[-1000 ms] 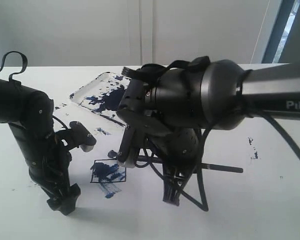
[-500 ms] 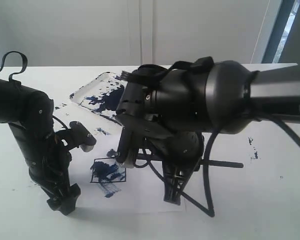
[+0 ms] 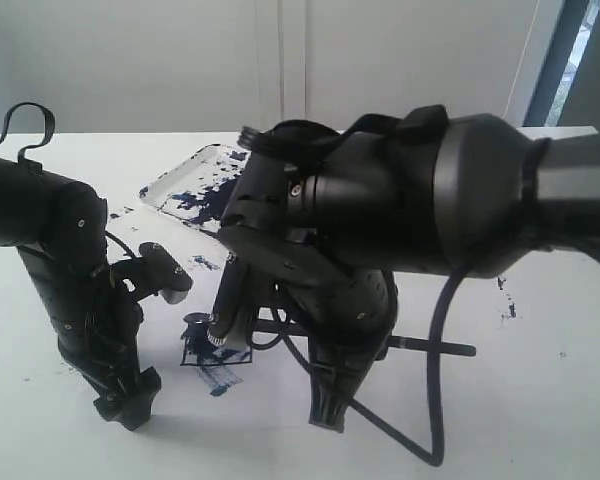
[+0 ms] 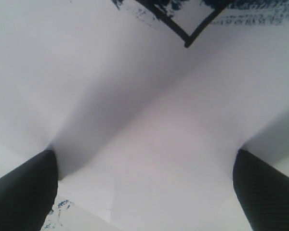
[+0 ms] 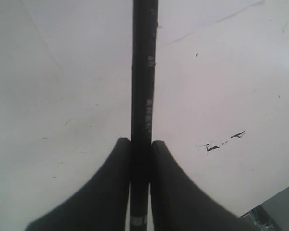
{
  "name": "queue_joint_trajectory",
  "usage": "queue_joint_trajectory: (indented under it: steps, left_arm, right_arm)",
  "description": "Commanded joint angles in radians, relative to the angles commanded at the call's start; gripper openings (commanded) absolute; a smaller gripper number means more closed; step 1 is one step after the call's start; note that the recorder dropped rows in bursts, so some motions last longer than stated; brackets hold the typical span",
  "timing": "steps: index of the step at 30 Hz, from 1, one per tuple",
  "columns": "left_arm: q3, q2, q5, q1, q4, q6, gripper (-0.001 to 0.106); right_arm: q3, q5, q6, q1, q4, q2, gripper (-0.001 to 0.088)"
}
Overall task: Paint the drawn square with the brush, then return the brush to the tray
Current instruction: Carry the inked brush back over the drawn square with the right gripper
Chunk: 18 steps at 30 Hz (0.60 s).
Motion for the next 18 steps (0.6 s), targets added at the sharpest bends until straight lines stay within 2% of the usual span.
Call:
queue_joint_trajectory:
  steps: [9, 18]
  left_arm:
    - [0.000, 0.000, 0.000, 0.000, 0.000, 0.000, 0.099]
    - [0.000, 0.000, 0.008, 0.000, 0.000, 0.000, 0.099]
  right_arm:
    - [0.000, 0.000, 0.000, 0.000, -0.055, 0.074, 0.0000]
    - [0.000, 0.000, 0.000, -0.002, -0.068, 0.075, 0.0000]
